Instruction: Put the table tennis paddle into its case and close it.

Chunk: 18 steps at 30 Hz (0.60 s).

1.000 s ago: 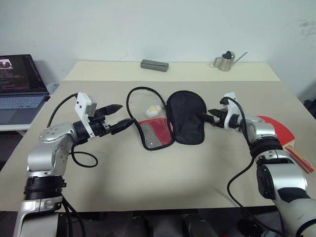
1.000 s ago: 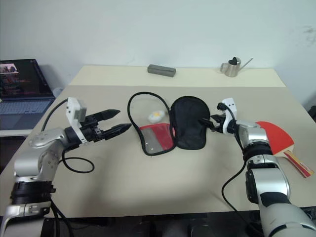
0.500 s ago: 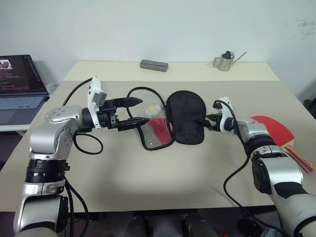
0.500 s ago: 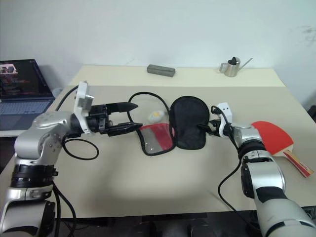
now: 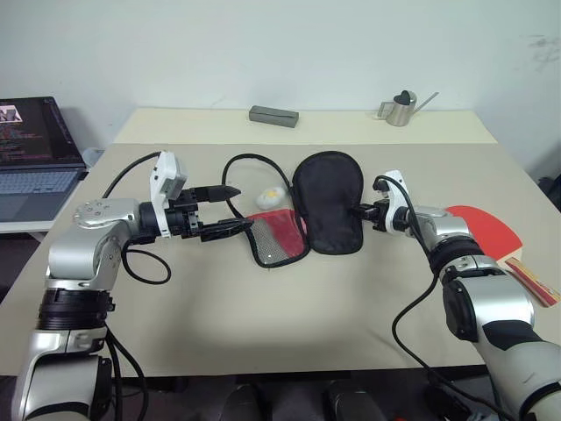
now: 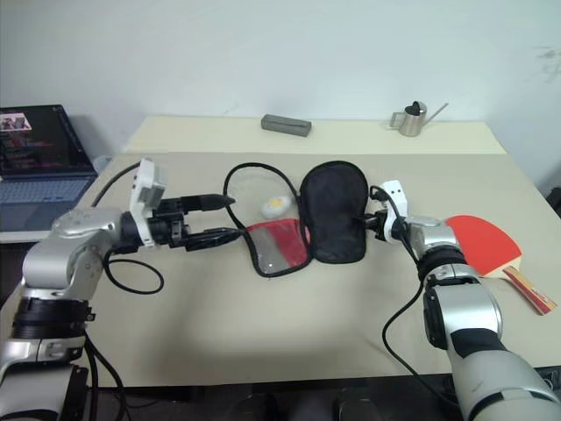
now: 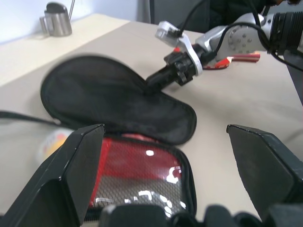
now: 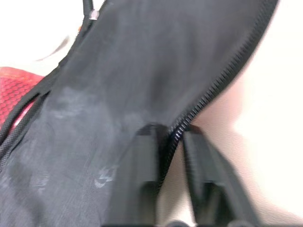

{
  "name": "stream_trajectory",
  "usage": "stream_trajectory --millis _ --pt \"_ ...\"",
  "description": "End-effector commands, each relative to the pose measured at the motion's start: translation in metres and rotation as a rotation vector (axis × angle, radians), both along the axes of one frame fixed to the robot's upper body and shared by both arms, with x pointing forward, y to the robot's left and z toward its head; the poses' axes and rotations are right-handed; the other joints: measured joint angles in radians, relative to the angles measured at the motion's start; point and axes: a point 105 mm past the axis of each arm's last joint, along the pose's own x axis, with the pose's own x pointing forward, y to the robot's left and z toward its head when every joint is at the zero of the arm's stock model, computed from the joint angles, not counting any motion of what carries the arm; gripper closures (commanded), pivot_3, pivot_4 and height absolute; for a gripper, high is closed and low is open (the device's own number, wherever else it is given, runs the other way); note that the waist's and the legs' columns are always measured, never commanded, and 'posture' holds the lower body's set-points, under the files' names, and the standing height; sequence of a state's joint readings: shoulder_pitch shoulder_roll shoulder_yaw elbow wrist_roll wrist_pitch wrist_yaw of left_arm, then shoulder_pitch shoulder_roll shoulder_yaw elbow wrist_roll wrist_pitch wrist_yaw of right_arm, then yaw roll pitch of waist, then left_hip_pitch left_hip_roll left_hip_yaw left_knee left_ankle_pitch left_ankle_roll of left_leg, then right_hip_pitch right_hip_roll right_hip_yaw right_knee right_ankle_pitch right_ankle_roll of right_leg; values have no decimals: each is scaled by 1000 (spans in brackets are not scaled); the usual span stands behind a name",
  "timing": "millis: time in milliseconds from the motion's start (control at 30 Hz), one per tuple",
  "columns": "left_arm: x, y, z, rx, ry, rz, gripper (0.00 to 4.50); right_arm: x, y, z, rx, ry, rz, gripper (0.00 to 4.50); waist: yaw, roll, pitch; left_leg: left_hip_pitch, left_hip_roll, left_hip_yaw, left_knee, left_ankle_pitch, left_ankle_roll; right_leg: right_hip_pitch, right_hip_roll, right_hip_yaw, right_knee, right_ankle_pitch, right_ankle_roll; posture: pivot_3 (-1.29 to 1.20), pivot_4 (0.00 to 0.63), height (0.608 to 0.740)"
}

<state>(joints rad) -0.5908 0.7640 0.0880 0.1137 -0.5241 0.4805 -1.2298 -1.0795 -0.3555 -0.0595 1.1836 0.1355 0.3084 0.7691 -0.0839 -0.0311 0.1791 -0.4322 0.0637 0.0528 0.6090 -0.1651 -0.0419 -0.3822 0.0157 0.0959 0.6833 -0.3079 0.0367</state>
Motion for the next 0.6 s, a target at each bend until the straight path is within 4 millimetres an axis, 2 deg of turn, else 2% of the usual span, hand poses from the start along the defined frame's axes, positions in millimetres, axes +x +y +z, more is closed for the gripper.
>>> stream_trajectory --millis 33,167,367,600 --pt "-3 5 17 14 -81 13 0 5 -6 10 4 -12 -47 4468 0 0 0 0 0 0 0 0 0 0 0 0 0 0 0 0 150 740" --pt "-6 2 17 22 -81 -3 0 3 -16 2 -13 34 -89 4468 0 0 0 0 0 0 0 0 0 0 0 0 0 0 0 0 150 740" --pt "-8 -4 15 37 -83 -33 0 -2 -43 -6 -35 88 -193 4468 5 0 0 0 0 0 0 0 0 0 0 0 0 0 0 0 150 740" --pt "-8 -12 15 39 -79 -68 0 -9 -70 -7 -44 109 -287 4468 26 0 0 0 -1 0 0 0 0 1 -1 0 -1 0 0 0 150 740"
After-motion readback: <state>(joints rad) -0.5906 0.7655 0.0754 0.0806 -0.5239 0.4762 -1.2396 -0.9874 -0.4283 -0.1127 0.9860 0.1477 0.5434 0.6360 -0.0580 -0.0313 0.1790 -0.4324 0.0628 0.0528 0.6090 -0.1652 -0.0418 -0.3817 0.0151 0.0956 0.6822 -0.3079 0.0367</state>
